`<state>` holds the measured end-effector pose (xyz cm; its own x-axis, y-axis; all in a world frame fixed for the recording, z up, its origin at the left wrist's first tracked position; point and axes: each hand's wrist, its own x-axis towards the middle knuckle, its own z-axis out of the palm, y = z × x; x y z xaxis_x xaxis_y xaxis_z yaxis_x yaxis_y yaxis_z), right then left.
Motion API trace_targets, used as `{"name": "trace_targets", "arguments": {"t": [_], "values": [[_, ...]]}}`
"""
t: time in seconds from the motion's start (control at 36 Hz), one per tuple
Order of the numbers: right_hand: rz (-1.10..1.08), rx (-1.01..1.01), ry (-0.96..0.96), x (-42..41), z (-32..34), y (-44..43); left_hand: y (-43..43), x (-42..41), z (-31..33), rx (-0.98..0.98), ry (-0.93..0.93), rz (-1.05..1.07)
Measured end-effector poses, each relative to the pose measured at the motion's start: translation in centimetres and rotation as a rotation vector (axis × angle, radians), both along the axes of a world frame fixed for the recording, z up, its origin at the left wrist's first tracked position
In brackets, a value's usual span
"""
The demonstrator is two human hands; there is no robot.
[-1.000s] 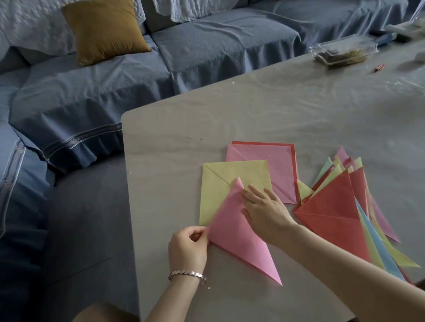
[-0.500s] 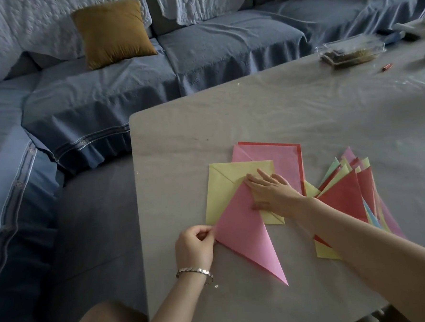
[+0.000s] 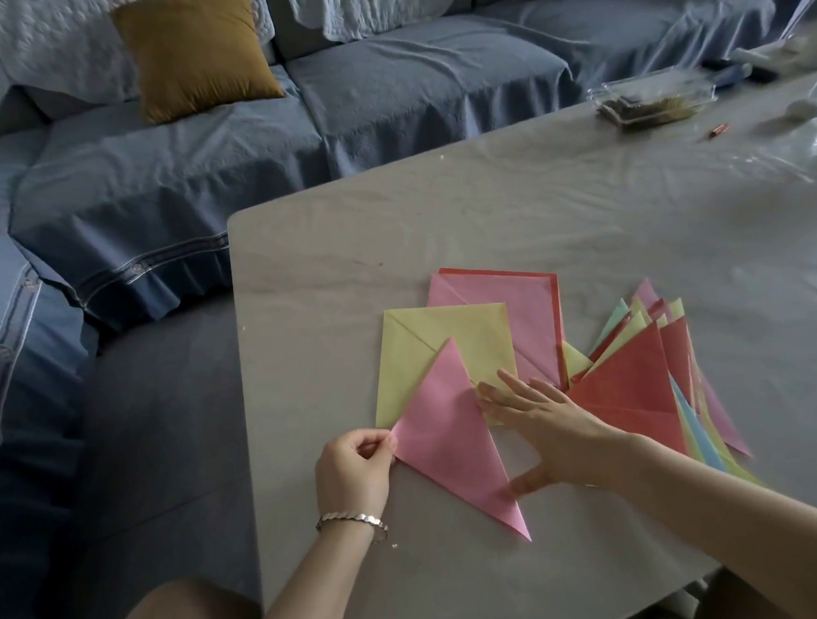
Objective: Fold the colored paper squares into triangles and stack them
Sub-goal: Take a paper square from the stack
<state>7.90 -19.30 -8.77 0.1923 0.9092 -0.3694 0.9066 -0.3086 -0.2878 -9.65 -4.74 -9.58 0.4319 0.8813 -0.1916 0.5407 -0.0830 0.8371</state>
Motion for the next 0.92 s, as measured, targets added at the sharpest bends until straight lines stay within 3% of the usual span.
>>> {"name": "trace_targets", "arguments": {"t": [0.28, 0.36, 0.47, 0.56, 0.67, 0.75, 0.86, 0.92], "values": [[0.068, -0.108, 0.001, -2.1, 0.4, -1.8, -0.1, 0.1, -0.1, 0.015, -0.010, 0.011], [0.017, -0.093, 0.084, -2.5, 0.7, -2.3, -0.2, 0.1, 0.0, 0.003, -0.029, 0.026], [-0.308, 0.172, 0.322, -3.0, 0.6, -2.4, -0.6, 0.4, 1.1, -0.006, -0.157, 0.063], [-0.541, 0.443, 0.522, -3.5, 1.0, -2.3, -1.9, 1.3, 2.9, -0.135, -0.319, 0.041], [-0.767, 0.718, 0.565, -3.8, 2.3, -2.9, -3.6, 2.6, 4.3, -0.182, -0.398, -0.088], [-0.953, 0.801, 0.591, -3.3, 3.7, -3.9, -3.4, 3.3, 3.9, -0.116, -0.303, -0.156], [-1.104, 0.738, 0.344, -0.8, 4.2, -6.5, -1.2, 3.6, 2.5, 0.054, -0.035, -0.119], [-1.135, 0.600, 0.226, 0.0, 4.0, -7.6, 0.0, 3.7, 2.1, 0.067, 0.036, -0.048]]}}
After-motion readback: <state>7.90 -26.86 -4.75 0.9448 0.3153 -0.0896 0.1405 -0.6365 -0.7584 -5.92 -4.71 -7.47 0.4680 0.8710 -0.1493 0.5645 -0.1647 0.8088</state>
